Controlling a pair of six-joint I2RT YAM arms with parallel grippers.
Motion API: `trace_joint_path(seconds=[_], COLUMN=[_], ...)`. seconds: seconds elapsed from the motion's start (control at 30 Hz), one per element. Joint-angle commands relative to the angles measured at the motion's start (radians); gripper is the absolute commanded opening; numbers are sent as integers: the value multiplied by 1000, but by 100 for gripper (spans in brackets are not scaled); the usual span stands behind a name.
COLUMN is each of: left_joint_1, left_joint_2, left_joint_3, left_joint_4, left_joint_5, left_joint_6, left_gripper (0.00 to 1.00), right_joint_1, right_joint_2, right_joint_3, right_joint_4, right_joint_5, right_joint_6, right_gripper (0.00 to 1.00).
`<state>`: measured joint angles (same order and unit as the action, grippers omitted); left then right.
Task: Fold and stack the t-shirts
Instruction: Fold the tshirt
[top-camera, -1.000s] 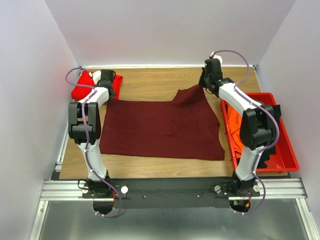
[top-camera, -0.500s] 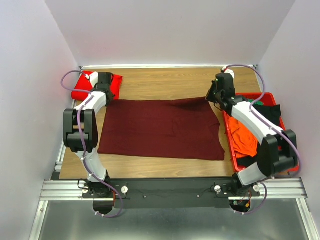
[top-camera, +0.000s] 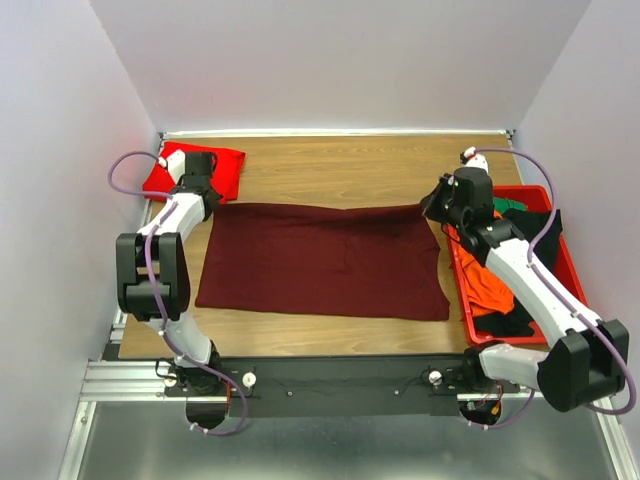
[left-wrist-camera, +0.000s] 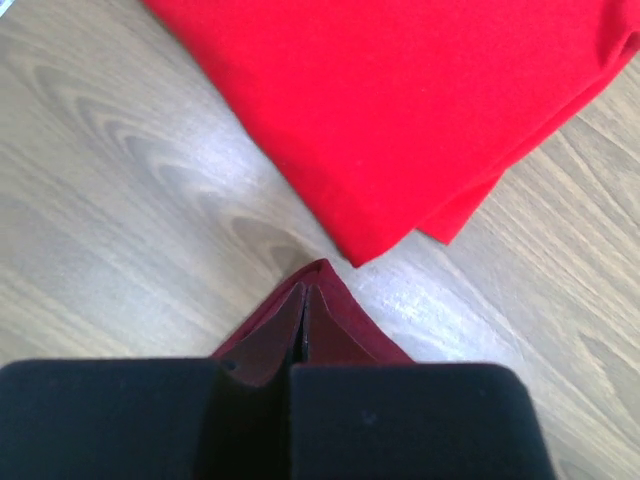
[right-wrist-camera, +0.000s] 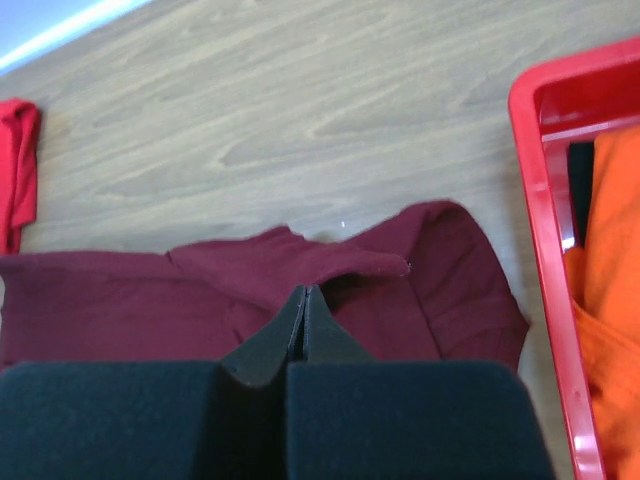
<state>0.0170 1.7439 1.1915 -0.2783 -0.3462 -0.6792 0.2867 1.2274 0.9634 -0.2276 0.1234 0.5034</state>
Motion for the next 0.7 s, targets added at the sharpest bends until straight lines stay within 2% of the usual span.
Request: trace_joint_path(seconds=[0.0, 0.67], left_joint_1=[3, 15], left_joint_2=[-67, -253], left_joint_3=[-32, -251], left_joint_4=[13, 22], left_joint_5=[13, 26], left_joint_6=[-26, -108], left_gripper=[0, 0], right_joint_1=[-1, 8], right_joint_2=[-55, -226], right_joint_3=[-52, -155], right_joint_4=[-39, -191], right_joint_5=[-41, -90], right_joint_6=[14, 43], right_gripper=[0, 0])
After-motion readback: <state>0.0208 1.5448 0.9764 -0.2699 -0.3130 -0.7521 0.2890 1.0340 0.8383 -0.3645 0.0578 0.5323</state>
